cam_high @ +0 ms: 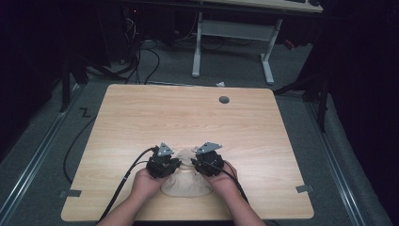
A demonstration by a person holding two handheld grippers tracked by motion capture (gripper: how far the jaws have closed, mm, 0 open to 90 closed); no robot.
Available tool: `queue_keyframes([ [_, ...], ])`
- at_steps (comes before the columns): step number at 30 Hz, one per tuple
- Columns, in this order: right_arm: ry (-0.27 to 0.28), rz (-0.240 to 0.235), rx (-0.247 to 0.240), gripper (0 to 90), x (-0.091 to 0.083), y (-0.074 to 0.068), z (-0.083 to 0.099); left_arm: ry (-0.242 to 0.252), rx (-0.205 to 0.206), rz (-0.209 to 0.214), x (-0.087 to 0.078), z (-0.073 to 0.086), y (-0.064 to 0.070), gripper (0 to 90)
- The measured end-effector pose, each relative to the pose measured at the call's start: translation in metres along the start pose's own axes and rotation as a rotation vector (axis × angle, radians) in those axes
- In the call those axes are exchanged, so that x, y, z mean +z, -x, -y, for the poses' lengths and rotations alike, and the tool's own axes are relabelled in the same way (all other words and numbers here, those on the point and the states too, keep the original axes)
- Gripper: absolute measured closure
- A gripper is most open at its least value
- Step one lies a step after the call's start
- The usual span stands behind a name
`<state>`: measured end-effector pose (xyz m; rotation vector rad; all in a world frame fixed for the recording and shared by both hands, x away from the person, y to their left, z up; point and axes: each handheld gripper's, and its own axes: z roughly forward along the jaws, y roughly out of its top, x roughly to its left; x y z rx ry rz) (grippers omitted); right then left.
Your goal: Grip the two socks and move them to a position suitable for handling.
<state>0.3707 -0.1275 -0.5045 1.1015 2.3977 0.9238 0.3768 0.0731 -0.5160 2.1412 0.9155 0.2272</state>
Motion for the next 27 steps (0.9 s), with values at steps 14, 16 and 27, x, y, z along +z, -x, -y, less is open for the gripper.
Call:
queue_keyframes([
  [14,0.017,-0.042,0.003,56.1,0.013,-0.011,-0.023,0.071,-0.056,-0.106,-0.039,0.006,-0.031,73.5],
  [16,-0.004,-0.038,-0.001,53.5,0.022,-0.014,-0.023,0.054,-0.060,-0.120,-0.037,0.009,-0.036,72.7],
  [27,-0.051,0.000,-0.066,57.3,0.035,-0.024,-0.023,0.061,-0.076,-0.106,-0.037,0.010,-0.035,71.0],
])
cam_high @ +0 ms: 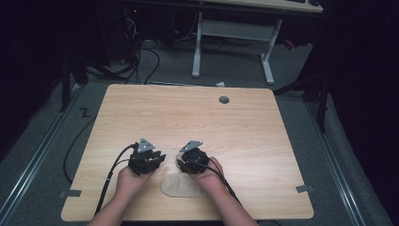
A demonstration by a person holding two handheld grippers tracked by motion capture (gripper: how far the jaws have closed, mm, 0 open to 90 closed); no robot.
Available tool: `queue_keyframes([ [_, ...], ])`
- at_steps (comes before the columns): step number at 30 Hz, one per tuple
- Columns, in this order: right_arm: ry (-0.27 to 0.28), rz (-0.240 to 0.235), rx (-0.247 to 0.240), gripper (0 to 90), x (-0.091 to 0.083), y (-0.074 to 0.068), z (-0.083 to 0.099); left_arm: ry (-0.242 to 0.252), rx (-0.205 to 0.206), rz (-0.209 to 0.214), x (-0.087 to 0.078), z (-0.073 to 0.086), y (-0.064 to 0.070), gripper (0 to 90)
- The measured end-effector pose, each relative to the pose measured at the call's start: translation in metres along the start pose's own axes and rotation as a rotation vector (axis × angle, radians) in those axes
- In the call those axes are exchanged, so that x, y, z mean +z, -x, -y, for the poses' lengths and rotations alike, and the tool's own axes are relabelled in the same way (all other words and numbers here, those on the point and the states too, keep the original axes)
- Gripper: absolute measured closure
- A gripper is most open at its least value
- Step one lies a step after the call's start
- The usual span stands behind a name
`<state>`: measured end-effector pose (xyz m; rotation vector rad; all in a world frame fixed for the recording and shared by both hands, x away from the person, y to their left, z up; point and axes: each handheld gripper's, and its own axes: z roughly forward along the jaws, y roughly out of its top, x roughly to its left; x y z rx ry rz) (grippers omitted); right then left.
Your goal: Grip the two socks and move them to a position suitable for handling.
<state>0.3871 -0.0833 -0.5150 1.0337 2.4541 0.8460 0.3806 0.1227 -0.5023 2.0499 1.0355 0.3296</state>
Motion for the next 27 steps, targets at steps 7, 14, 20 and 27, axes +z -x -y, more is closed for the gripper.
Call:
queue_keyframes([
  [7,0.046,0.010,-0.008,84.0,-0.013,0.001,0.001,-0.005,0.010,0.014,0.006,-0.002,0.008,68.9],
  [14,0.131,0.000,0.012,86.0,-0.028,0.006,0.007,-0.005,0.061,0.063,0.023,-0.011,0.025,62.4],
  [20,0.155,0.009,0.047,86.0,-0.039,0.013,0.012,-0.054,0.103,0.069,0.043,-0.012,0.034,77.8],
  [27,0.188,0.044,0.057,86.0,-0.050,0.020,0.020,-0.069,0.129,0.028,0.045,-0.009,0.035,88.4],
])
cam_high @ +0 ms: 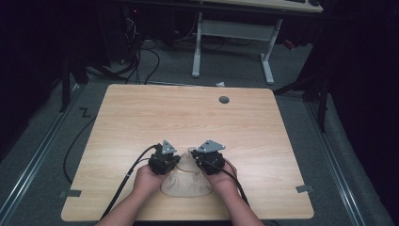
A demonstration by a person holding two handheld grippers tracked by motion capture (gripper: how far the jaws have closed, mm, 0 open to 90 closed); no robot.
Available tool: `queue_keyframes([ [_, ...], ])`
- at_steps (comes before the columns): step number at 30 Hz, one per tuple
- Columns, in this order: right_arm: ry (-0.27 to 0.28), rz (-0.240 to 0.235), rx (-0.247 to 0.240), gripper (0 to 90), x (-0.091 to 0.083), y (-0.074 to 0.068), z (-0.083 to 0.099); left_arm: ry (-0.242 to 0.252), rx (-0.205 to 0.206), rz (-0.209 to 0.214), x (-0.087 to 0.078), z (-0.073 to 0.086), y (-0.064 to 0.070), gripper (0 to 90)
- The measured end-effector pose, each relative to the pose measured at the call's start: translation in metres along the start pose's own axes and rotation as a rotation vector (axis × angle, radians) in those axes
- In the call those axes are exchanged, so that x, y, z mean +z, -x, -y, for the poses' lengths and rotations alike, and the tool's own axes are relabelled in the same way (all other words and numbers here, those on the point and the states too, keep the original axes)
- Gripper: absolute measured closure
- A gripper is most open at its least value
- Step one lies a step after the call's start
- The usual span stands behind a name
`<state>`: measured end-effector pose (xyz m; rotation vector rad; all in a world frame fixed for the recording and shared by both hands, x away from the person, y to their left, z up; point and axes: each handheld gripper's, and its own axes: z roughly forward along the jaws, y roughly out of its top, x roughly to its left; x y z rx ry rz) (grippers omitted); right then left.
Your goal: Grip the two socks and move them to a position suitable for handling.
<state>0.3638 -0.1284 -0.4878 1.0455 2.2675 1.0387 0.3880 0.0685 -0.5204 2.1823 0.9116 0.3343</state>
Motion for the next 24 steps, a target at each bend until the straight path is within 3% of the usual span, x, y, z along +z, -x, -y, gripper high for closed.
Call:
queue_keyframes([
  [6,0.020,0.027,0.053,85.9,-0.013,0.016,0.014,0.026,-0.047,-0.022,-0.010,0.003,-0.012,88.5],
  [18,-0.046,0.097,0.137,81.8,-0.025,0.043,0.055,0.022,-0.045,-0.049,-0.016,0.008,-0.015,87.2],
  [24,-0.035,0.077,0.179,72.7,-0.026,0.052,0.051,0.084,-0.079,-0.044,-0.026,0.007,-0.018,67.0],
])
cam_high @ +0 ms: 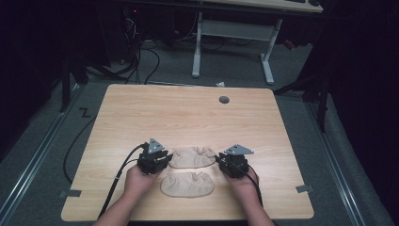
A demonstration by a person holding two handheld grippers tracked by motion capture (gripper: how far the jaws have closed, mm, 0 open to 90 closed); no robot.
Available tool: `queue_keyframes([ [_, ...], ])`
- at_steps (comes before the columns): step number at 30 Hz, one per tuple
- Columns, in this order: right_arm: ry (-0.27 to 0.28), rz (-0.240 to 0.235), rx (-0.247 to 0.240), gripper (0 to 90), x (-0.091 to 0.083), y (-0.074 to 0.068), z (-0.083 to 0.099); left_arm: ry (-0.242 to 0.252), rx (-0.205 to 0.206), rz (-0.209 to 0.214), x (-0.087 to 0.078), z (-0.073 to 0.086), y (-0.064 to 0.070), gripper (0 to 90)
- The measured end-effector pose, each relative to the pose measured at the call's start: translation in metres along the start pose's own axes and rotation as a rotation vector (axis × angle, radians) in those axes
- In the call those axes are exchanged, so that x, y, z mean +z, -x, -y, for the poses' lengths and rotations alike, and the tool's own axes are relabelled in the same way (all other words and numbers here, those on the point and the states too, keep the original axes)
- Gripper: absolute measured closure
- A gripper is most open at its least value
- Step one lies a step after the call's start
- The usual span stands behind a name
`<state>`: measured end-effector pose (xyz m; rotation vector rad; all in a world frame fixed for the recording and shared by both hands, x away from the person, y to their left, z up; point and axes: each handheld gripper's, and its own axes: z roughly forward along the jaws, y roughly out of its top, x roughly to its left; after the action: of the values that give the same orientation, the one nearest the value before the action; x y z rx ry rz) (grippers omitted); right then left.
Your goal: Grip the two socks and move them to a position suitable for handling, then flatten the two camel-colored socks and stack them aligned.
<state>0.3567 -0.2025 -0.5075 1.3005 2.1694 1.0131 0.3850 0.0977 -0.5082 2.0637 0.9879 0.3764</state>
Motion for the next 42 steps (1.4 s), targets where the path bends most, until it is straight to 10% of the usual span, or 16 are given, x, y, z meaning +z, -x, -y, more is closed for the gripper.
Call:
queue_keyframes([
  [5,-0.036,-0.024,0.029,63.7,0.020,0.002,-0.009,-0.042,-0.017,0.005,0.017,0.002,-0.001,59.6],
  [11,-0.077,-0.033,0.032,75.8,0.036,0.002,-0.006,-0.059,0.000,0.000,0.023,0.007,0.001,77.5],
  [23,0.063,-0.018,-0.088,84.0,0.002,-0.019,-0.010,0.084,0.041,0.002,-0.010,-0.003,0.016,87.0],
  [42,0.140,-0.008,-0.134,83.9,-0.019,-0.026,-0.006,0.102,0.051,0.015,-0.026,-0.005,0.017,87.0],
])
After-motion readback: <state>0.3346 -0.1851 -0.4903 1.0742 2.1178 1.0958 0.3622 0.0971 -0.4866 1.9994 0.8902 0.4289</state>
